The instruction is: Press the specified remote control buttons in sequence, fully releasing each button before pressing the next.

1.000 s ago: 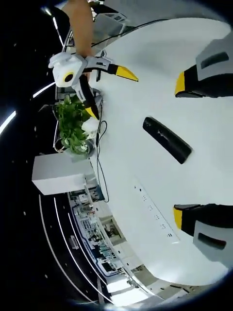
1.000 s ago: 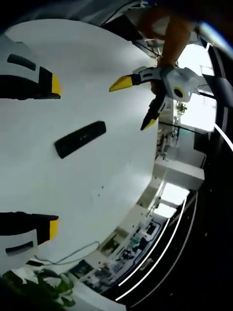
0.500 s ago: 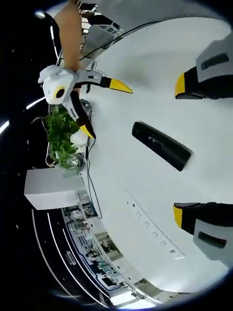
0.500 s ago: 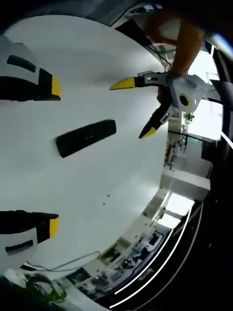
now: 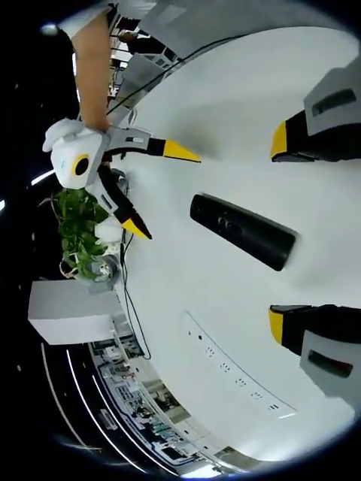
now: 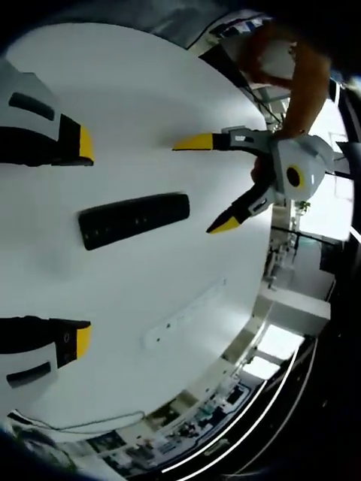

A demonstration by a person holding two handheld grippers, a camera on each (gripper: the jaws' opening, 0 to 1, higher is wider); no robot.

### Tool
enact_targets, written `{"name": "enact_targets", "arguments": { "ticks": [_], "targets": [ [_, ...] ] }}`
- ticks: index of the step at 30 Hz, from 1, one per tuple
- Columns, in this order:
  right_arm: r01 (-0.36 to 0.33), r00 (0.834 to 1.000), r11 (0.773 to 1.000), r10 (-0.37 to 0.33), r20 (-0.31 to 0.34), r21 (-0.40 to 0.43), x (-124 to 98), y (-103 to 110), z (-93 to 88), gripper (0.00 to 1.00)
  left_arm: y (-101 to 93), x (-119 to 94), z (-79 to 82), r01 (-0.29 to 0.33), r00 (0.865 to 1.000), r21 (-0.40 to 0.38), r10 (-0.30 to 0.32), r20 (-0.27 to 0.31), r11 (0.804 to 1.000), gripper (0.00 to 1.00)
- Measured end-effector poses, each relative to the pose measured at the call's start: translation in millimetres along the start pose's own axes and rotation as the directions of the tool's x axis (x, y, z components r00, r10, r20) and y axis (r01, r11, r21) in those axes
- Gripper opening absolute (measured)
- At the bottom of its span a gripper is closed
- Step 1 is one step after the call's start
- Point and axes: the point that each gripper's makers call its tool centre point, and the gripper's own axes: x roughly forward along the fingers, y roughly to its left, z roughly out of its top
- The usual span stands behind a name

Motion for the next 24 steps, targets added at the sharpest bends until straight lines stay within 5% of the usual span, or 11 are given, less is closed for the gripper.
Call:
{"name": "enact_targets", "arguments": {
  "ticks": [24],
  "targets": [
    [-0.174, 0.983, 0.981, 0.169, -0.067, -0.080, 31.1, 11.2, -5.5, 0.41, 16.5, 20.1, -8.9, 0.093, 0.994, 0.051, -0.090, -0.066, 0.994, 0.41]
  ]
}}
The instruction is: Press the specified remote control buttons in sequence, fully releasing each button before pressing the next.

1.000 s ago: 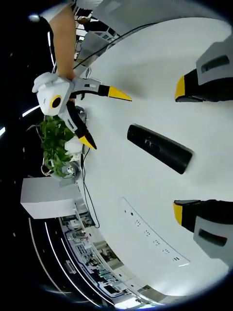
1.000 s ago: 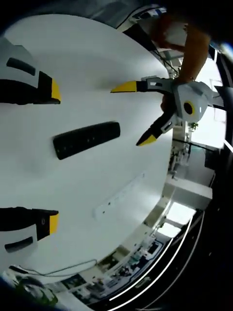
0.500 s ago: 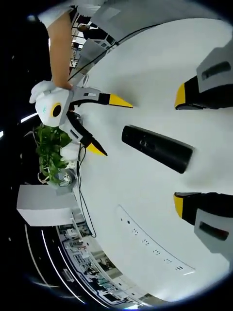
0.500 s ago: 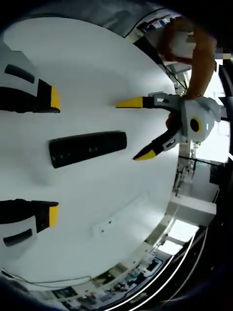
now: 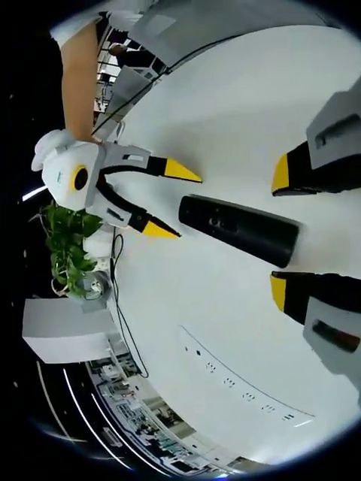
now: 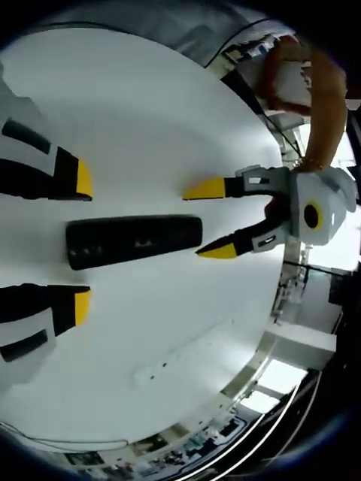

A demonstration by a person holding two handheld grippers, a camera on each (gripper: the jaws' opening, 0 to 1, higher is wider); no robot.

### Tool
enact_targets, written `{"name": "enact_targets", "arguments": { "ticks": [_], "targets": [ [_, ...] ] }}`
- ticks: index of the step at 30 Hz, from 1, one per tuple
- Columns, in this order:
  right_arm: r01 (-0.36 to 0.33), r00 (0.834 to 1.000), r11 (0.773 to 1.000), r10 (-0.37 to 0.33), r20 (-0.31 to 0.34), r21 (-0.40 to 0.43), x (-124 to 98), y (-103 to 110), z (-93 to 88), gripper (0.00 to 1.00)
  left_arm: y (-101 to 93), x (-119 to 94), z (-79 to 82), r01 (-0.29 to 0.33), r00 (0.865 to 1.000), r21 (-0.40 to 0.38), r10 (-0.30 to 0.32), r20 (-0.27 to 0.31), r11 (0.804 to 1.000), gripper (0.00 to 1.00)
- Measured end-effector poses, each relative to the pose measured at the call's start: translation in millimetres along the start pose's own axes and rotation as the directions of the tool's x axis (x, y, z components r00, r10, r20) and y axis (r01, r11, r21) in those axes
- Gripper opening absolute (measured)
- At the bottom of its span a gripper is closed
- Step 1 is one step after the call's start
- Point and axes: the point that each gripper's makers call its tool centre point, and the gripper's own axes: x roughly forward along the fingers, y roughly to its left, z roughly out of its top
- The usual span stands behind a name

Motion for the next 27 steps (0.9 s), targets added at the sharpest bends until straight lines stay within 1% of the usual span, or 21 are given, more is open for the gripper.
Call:
{"name": "enact_targets", "arguments": {
  "ticks": [1, 2, 3, 6, 11, 12, 14, 17, 18, 27],
  "targets": [
    [0.000, 1.000, 1.000, 0.000, -0.004, 0.005, 0.8, -0.1, -0.8, 0.41, -3.4, -0.2, 0.3, 0.003, 1.000, 0.001, -0.003, -0.005, 1.000, 0.41],
    [-0.016, 1.000, 0.999, 0.017, -0.009, 0.034, 0.4, 3.4, -3.1, 0.40, -4.4, 0.2, -0.6, 0.006, 1.000, 0.002, -0.006, -0.012, 1.000, 0.41],
    [-0.011, 1.000, 1.000, 0.011, -0.004, 0.019, 0.6, 0.8, -1.9, 0.40, -6.2, 0.3, -1.4, 0.008, 1.000, 0.005, -0.008, -0.019, 1.000, 0.41],
    [-0.016, 1.000, 1.000, 0.016, -0.004, 0.006, 0.8, 1.3, -1.1, 0.36, -8.2, 1.9, -3.8, 0.019, 0.999, 0.014, -0.018, -0.035, 1.000, 0.41],
    [-0.031, 0.999, 0.999, 0.031, -0.013, -0.007, 5.1, -0.5, -0.2, 0.26, -7.0, 5.6, 0.1, 0.022, 0.999, 0.003, -0.022, -0.025, 1.000, 0.40],
    [-0.033, 0.999, 0.999, 0.033, -0.016, -0.009, 5.1, -0.6, -0.2, 0.25, -7.5, 5.4, 0.0, 0.024, 0.999, 0.003, -0.024, -0.027, 1.000, 0.40],
    [-0.035, 0.999, 0.999, 0.035, -0.022, -0.006, 5.6, -1.1, 0.4, 0.22, -7.1, 4.6, 0.1, 0.021, 0.999, 0.010, -0.021, -0.030, 1.000, 0.36],
    [-0.039, 0.999, 0.999, 0.039, -0.027, -0.003, 7.2, -2.0, 0.4, 0.22, -5.7, 1.7, 0.7, 0.020, 0.999, 0.022, -0.019, -0.039, 1.000, 0.28],
    [-0.040, 0.999, 0.999, 0.040, -0.029, -0.005, 6.5, -0.3, -0.3, 0.22, -6.6, 0.6, 1.0, 0.020, 0.999, 0.028, -0.019, -0.041, 0.999, 0.27],
    [-0.037, 0.998, 0.999, 0.037, -0.042, -0.006, 8.2, 0.2, 0.5, 0.21, -9.7, -1.5, 2.2, 0.014, 0.999, 0.073, -0.011, -0.050, 0.997, 0.26]
  ]
}}
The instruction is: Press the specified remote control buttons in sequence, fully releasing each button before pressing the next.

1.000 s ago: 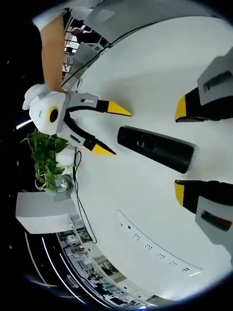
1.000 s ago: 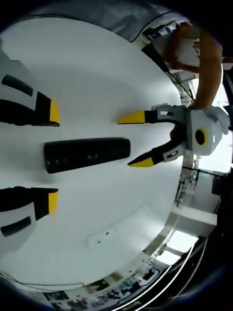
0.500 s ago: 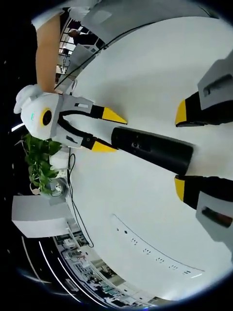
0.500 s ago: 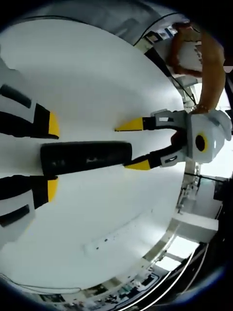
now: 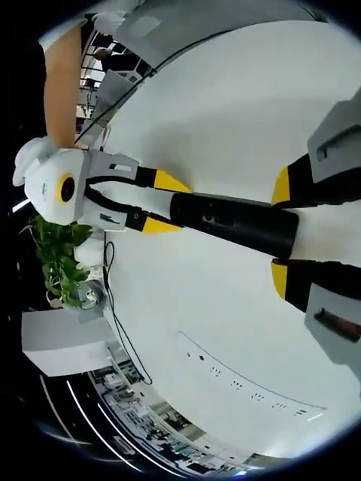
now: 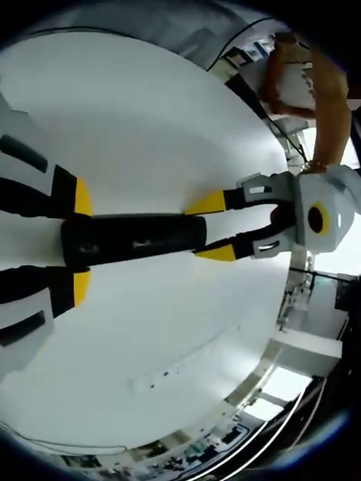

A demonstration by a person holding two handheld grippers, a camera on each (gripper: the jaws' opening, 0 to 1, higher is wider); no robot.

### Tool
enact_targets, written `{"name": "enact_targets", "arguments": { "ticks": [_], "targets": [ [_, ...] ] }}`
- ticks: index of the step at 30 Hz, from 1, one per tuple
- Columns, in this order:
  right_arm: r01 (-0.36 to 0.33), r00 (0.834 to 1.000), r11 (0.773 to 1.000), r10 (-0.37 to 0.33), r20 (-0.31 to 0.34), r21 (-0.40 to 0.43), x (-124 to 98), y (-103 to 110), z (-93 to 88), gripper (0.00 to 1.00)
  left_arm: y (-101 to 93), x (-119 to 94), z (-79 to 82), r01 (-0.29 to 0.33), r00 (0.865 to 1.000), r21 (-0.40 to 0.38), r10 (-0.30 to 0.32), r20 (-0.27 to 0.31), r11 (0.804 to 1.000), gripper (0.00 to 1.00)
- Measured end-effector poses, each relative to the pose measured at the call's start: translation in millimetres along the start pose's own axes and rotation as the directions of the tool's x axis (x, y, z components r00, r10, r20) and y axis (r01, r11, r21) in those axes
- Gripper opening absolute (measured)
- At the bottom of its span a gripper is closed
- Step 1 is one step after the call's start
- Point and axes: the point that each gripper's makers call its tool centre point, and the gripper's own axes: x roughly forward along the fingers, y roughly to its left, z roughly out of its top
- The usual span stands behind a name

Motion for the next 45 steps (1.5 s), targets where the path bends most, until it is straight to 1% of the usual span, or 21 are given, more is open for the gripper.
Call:
{"name": "enact_targets", "arguments": {
  "ticks": [3, 5, 8, 10, 11, 13, 14, 15, 17, 19, 20, 23, 24, 25, 27, 28, 30, 33, 39, 41, 45],
  "targets": [
    [0.000, 1.000, 1.000, 0.000, -0.011, -0.014, -1.6, 6.6, 2.0, 0.21, -0.3, -0.7, -1.0, 0.000, 1.000, 0.000, 0.000, -0.008, 1.000, 0.26],
    [-0.001, 1.000, 1.000, 0.001, -0.019, -0.029, -2.9, 10.0, 0.3, 0.20, -1.9, -1.9, -1.6, 0.004, 1.000, 0.007, -0.003, -0.015, 1.000, 0.26],
    [-0.002, 1.000, 0.999, 0.001, -0.020, -0.034, -6.1, 10.7, -0.4, 0.20, -4.4, -6.5, -1.5, 0.001, 1.000, 0.010, -0.001, -0.019, 1.000, 0.26],
    [-0.001, 1.000, 0.999, 0.000, -0.019, -0.033, -10.3, 16.1, 4.1, 0.20, -8.5, -11.9, 0.5, -0.005, 1.000, 0.011, 0.005, -0.014, 1.000, 0.25],
    [0.002, 1.000, 0.999, -0.003, -0.016, -0.039, -9.4, 13.1, 4.9, 0.20, -9.8, -13.5, 1.4, -0.008, 1.000, 0.012, 0.008, -0.011, 1.000, 0.25],
    [0.008, 1.000, 0.999, -0.008, -0.010, -0.043, -18.9, 19.5, 11.6, 0.20, -12.6, -18.8, 3.5, -0.016, 1.000, 0.021, 0.016, -0.005, 1.000, 0.25],
    [0.010, 1.000, 0.999, -0.011, -0.008, -0.045, -21.3, 20.5, 13.1, 0.20, -21.2, -23.0, 7.4, -0.021, 1.000, 0.019, 0.021, 0.002, 1.000, 0.25],
    [0.014, 1.000, 0.999, -0.014, -0.003, -0.043, -24.4, 19.8, 15.0, 0.20, -24.8, -25.8, 9.0, -0.024, 1.000, 0.023, 0.024, 0.006, 0.999, 0.25],
    [0.015, 1.000, 0.999, -0.015, 0.000, -0.046, -29.4, 26.5, 16.9, 0.20, -32.1, -31.5, 12.3, -0.029, 0.999, 0.027, 0.028, 0.015, 0.999, 0.25],
    [0.019, 1.000, 0.999, -0.018, 0.005, -0.045, -35.6, 35.3, 18.7, 0.20, -42.0, -37.2, 16.3, -0.035, 0.999, 0.033, 0.034, 0.023, 0.999, 0.25],
    [0.021, 1.000, 0.999, -0.021, 0.006, -0.043, -38.0, 41.6, 19.0, 0.20, -52.7, -40.6, 20.1, -0.039, 0.999, 0.033, 0.038, 0.029, 0.999, 0.25],
    [0.025, 1.000, 0.999, -0.024, 0.013, -0.042, -43.3, 56.4, 20.1, 0.20, -63.5, -45.4, 21.4, -0.047, 0.998, 0.031, 0.046, 0.035, 0.998, 0.25],
    [0.024, 1.000, 0.999, -0.023, 0.011, -0.039, -46.0, 68.8, 22.5, 0.20, -65.7, -46.5, 21.1, -0.046, 0.998, 0.027, 0.045, 0.039, 0.999, 0.25],
    [0.023, 1.000, 0.999, -0.023, 0.011, -0.038, -46.8, 72.6, 23.0, 0.20, -76.1, -47.3, 23.0, -0.046, 0.998, 0.027, 0.045, 0.040, 0.999, 0.25],
    [0.023, 1.000, 0.999, -0.022, 0.013, -0.032, -44.3, 80.1, 25.0, 0.20, -88.1, -49.3, 23.3, -0.044, 0.998, 0.013, 0.044, 0.041, 0.999, 0.25],
    [0.027, 1.000, 0.999, -0.027, 0.014, -0.032, -46.5, 87.5, 24.8, 0.20, -92.3, -50.1, 22.8, -0.046, 0.998, 0.015, 0.045, 0.041, 0.999, 0.25],
    [0.026, 1.000, 0.999, -0.026, 0.015, -0.028, -49.3, 98.6, 24.4, 0.20, -103.9, -52.6, 21.3, -0.043, 0.998, 0.011, 0.043, 0.040, 0.999, 0.25],
    [0.021, 1.000, 1.000, -0.021, 0.014, -0.018, -52.5, 122.5, 22.8, 0.20, -118.1, -55.1, 18.9, -0.038, 0.999, 0.012, 0.038, 0.037, 0.999, 0.25],
    [0.004, 1.000, 1.000, -0.004, 0.022, -0.002, -52.7, 159.0, 16.7, 0.20, -150.7, -56.1, 8.4, -0.023, 0.999, 0.003, 0.023, 0.029, 1.000, 0.25],
    [-0.003, 1.000, 1.000, 0.003, 0.023, 0.004, -51.3, 168.7, 15.0, 0.20, -158.8, -56.2, 5.2, -0.017, 0.999, -0.005, 0.018, 0.030, 1.000, 0.25],
    [-0.012, 1.000, 1.000, 0.011, 0.025, 0.010, -48.5, 181.5, 13.5, 0.20, -172.0, -54.3, -1.5, -0.010, 1.000, -0.010, 0.010, 0.018, 1.000, 0.25]
  ]
}}
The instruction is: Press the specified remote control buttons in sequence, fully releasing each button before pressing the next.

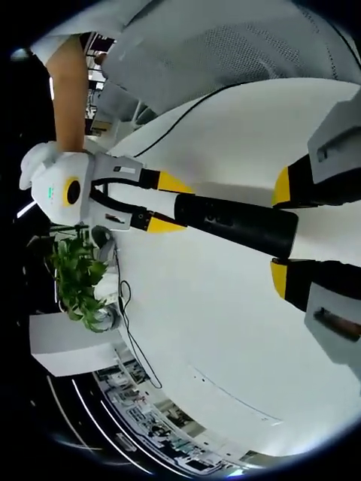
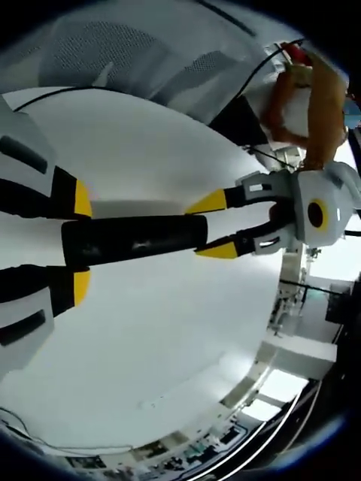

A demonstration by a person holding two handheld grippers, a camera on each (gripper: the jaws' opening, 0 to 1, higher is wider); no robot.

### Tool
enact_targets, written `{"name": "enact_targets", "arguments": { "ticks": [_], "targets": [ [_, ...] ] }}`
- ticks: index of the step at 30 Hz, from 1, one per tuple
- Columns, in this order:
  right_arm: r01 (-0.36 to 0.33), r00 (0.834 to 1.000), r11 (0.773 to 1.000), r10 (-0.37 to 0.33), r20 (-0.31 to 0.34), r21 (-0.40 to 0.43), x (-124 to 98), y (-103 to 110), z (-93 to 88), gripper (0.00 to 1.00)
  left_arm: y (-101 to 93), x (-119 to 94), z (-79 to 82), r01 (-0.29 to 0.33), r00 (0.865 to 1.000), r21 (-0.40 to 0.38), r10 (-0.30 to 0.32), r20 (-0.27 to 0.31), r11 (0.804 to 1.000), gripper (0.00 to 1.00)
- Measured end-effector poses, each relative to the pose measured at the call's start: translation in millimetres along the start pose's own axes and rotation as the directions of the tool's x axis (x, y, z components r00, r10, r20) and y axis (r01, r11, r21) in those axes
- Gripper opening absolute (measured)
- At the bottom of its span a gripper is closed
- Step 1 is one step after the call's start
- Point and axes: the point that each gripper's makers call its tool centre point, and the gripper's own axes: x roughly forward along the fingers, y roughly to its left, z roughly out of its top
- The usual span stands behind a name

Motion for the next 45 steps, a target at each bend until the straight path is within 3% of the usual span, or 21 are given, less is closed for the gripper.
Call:
{"name": "enact_targets", "arguments": {
  "ticks": [8, 31, 45],
  "targets": [
    [-0.012, 1.000, 1.000, 0.012, -0.012, 0.005, 9.4, 15.7, -6.4, 0.20, -13.5, 6.6, -11.8, 0.019, 0.999, -0.003, -0.019, -0.030, 1.000, 0.26],
    [-0.048, 0.999, 0.999, 0.048, -0.023, 0.005, 20.6, 13.5, -18.5, 0.21, -18.4, 21.8, -24.2, 0.046, 0.995, 0.014, -0.044, -0.086, 0.999, 0.25],
    [-0.050, 0.999, 0.999, 0.050, -0.011, -0.007, 20.2, 13.4, -18.0, 0.21, -18.1, 21.8, -24.6, 0.044, 0.996, 0.034, -0.041, -0.074, 0.998, 0.24]
  ]
}}
